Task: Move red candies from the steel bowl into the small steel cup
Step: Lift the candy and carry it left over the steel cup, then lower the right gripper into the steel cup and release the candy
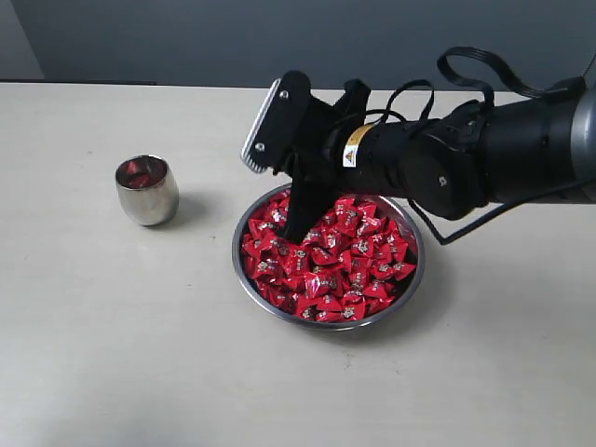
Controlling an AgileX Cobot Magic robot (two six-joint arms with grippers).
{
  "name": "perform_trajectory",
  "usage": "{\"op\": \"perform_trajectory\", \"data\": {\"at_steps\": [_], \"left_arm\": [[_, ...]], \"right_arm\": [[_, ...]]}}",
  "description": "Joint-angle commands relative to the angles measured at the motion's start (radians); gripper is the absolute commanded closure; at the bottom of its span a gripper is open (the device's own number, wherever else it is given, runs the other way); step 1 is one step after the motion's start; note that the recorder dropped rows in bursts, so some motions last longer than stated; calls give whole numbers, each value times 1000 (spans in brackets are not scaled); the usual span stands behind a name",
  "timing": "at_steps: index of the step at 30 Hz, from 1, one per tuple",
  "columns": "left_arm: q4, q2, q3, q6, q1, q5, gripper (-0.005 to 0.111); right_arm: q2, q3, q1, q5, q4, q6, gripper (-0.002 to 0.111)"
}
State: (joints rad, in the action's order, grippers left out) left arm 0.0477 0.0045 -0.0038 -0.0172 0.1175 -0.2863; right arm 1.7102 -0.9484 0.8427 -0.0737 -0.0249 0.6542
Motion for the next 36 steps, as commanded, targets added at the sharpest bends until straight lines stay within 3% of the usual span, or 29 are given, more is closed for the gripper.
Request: {"op": "perform_trajectory", "data": {"at_steps": [1, 12, 25, 36], "left_arm": [[-2, -4, 4, -2, 1, 2, 106], [-2, -4, 4, -2, 1, 2, 106], [-2, -4, 4, -2, 1, 2, 106], [-2, -4, 4, -2, 1, 2, 106]], "right_arm": [[35, -77, -5, -12, -117, -2, 109], [238, -427, 14, 244, -171, 13, 109], [407, -685, 36, 480, -827, 603, 109], [547, -869, 36, 586, -861, 614, 109]]}}
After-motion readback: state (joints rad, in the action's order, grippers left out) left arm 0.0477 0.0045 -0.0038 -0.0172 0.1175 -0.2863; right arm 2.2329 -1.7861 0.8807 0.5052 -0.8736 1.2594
